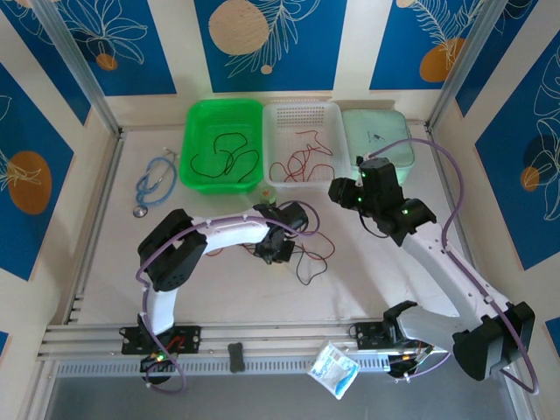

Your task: Untangle the cables

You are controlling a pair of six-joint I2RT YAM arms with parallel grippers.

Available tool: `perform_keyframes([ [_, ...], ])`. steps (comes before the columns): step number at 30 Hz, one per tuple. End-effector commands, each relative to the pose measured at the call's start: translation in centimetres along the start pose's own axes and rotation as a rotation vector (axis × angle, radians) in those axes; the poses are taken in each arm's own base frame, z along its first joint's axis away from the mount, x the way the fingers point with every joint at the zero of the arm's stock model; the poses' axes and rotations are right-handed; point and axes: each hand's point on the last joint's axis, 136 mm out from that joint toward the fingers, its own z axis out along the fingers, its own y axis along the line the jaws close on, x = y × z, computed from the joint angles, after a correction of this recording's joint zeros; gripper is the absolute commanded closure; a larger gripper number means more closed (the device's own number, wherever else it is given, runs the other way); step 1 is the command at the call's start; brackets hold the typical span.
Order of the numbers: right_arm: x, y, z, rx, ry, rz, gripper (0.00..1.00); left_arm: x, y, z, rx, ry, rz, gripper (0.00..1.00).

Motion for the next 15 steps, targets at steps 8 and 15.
perform_keyframes([
  [8,7.9,-2.2,0.0,0.019,0.149,0.125,0.58,-2.2,0.0,-6.5,-0.012,-0.146,0.065,1.0],
  [15,12.0,-3.4,1.4,0.061,0.24,0.136,0.58,-3.3,-0.8,-13.4,0.018,-0.272,0.136,1.0],
])
